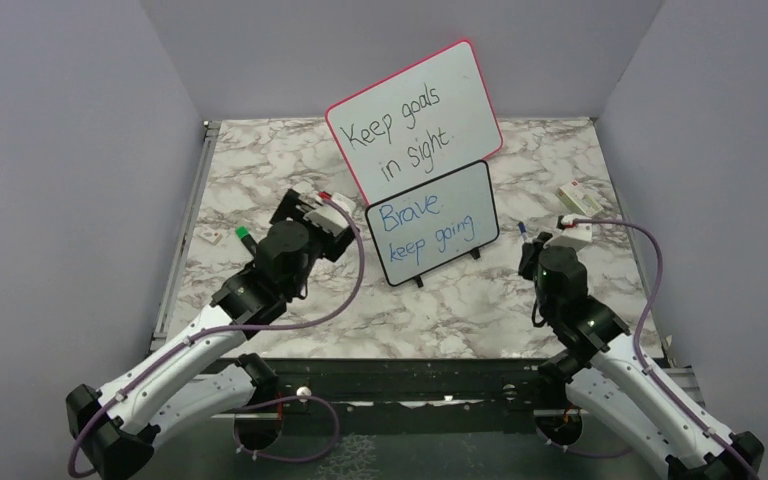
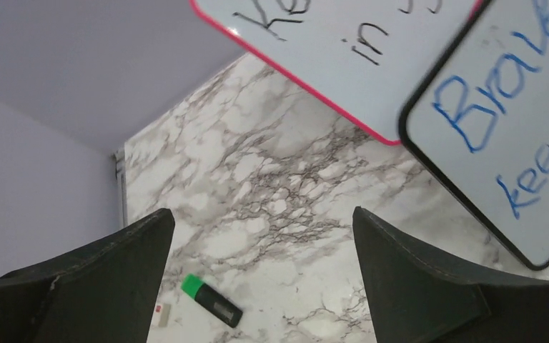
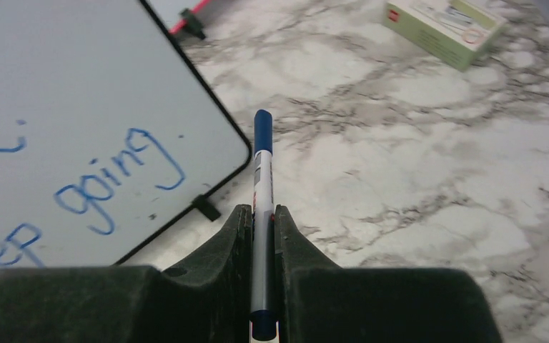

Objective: Write a sentence on the whiteboard
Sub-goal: Place the whiteboard marker at the center of the board.

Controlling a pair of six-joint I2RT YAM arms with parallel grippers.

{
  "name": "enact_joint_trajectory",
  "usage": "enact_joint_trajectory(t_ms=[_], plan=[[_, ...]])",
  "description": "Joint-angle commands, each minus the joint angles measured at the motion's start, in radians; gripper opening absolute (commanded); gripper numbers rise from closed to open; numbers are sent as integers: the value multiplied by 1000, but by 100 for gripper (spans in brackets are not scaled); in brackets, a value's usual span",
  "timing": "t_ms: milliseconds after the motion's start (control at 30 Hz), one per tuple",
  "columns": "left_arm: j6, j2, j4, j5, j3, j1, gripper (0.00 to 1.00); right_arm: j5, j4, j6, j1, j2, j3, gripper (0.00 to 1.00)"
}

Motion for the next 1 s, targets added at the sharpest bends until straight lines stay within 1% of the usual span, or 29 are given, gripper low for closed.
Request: enact_joint_trajectory(t_ms=[0,100,200,267,333,433,600,700,800,900,967], plan=[[-292,-20,-4,54,51,176,94,290,-5,85,0,59,-28,1],[-382,-36,-27,112,53,277,99,360,56,83,0,112,-62,1],[-449,-84,-22,130,35,343,99,398,127,67,-16,159,-99,1],[-463,-140,-2,151,7,376,99,379,174,55,-58,185,-119,1],[-489,-189,8,167,-18,399,99,321,207,58,-119,218,-129,1],[-508,-250,7,177,-58,419,99,256,249,65,-196,277,-132,1],[-524,-341,33,190,-121,422,99,156,253,60,-299,390,-90,1],[-522,-397,75,212,-166,422,99,132,238,74,-331,448,-51,5],[-527,-443,103,218,-194,421,99,117,211,78,-342,473,-35,9],[-527,-454,82,204,-190,422,99,100,189,84,-346,469,-32,17],[-528,-450,64,192,-173,422,99,94,174,90,-346,456,-35,20]])
